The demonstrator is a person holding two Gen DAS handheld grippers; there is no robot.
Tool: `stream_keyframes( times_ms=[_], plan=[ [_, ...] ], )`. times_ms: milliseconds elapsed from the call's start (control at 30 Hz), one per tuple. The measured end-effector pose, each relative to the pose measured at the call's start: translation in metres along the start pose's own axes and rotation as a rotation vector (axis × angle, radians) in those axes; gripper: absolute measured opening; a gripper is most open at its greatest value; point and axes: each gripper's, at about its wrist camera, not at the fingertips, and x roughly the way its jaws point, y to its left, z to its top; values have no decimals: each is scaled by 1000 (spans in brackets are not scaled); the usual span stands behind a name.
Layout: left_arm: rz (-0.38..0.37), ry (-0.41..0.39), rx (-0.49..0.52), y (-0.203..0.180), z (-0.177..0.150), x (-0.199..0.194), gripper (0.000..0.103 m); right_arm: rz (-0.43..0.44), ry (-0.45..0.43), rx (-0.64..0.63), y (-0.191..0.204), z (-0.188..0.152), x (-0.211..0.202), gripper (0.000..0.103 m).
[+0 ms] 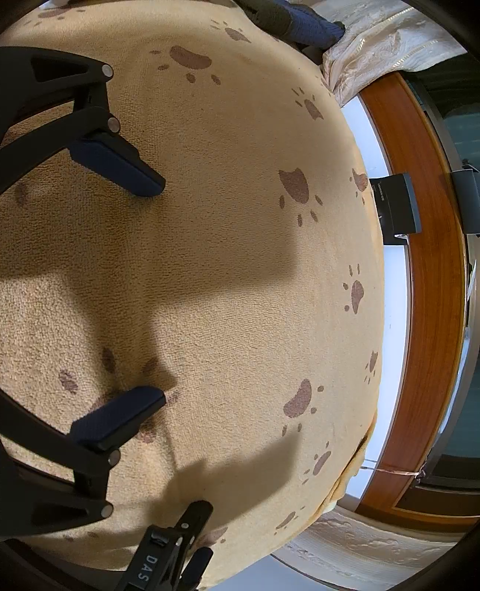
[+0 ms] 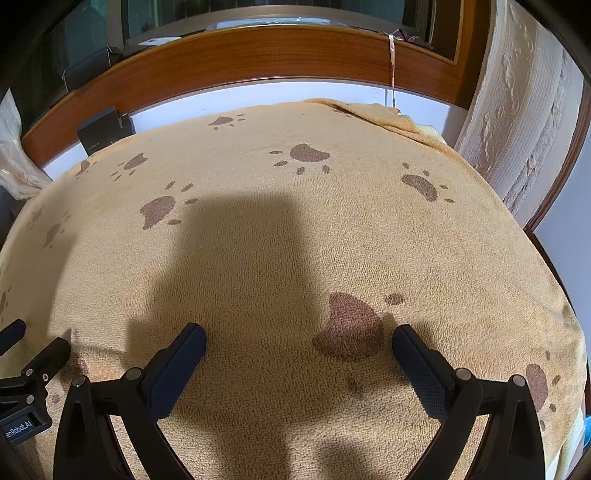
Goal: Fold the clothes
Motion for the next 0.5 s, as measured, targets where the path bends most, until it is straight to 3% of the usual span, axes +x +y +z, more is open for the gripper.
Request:
stream_keyframes(
  times_ms=[500],
  plan=[
    [0,0,1,-2,0,1,103,1,1,0,0,0,0,103]
  ],
)
